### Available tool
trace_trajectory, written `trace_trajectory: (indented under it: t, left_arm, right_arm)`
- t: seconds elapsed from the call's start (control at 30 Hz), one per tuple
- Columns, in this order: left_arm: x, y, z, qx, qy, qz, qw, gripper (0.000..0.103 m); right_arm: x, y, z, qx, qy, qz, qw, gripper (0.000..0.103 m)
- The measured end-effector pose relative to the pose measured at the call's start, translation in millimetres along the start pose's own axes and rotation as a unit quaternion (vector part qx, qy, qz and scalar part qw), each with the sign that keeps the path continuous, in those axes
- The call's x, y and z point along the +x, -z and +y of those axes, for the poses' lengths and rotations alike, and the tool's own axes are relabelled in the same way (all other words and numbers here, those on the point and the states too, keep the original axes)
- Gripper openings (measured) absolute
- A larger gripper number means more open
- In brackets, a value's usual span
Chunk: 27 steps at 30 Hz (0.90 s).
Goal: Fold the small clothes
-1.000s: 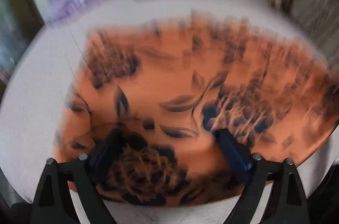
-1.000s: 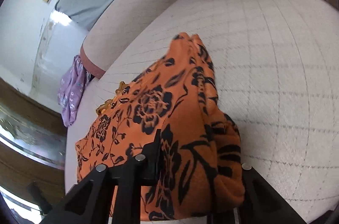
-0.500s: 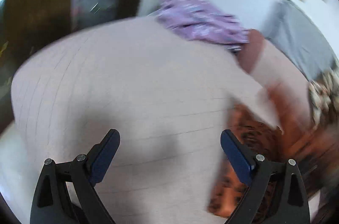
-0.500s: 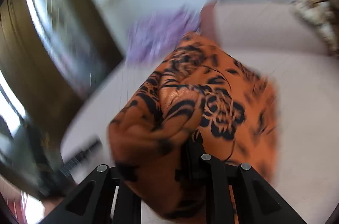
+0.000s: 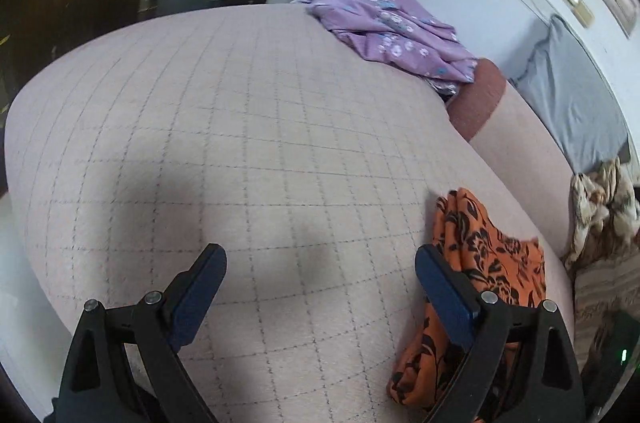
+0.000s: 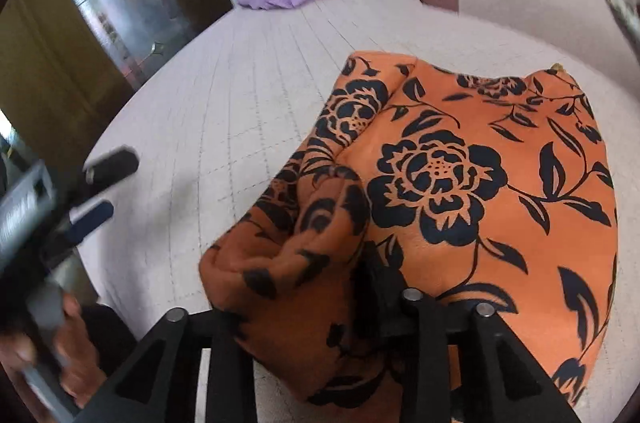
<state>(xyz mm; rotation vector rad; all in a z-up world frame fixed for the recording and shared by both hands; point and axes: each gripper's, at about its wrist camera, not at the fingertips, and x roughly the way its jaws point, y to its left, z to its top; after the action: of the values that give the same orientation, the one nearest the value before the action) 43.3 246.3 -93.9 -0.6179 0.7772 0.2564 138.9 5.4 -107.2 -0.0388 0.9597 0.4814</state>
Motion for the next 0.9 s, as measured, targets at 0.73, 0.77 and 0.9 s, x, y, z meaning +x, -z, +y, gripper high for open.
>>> trace_trajectory:
  t: [0.73,0.77,0.9]
  left_arm:
    - [39.0,58.6,-66.6,0.124,-0.004,0.152,0.9805,0.066]
    - [37.6,61.2,-53.7,0.102,0.018,0.144,0.9841,0.067]
    - [17.3,63.2,-61.8,0.141,0.002,0.124,0.9822,0.067]
  right_arm:
    - [-92.4,90.6,-66.9,0.110,-0.104,-0.104,0.983,0.083]
    - [-93.1,92.6,-72.8,0.120,-0.105,-0.104,0.982,0.083]
    - [-86.4,102.1,-98.0,0.167,-0.116,-0.098,0.974,0.083]
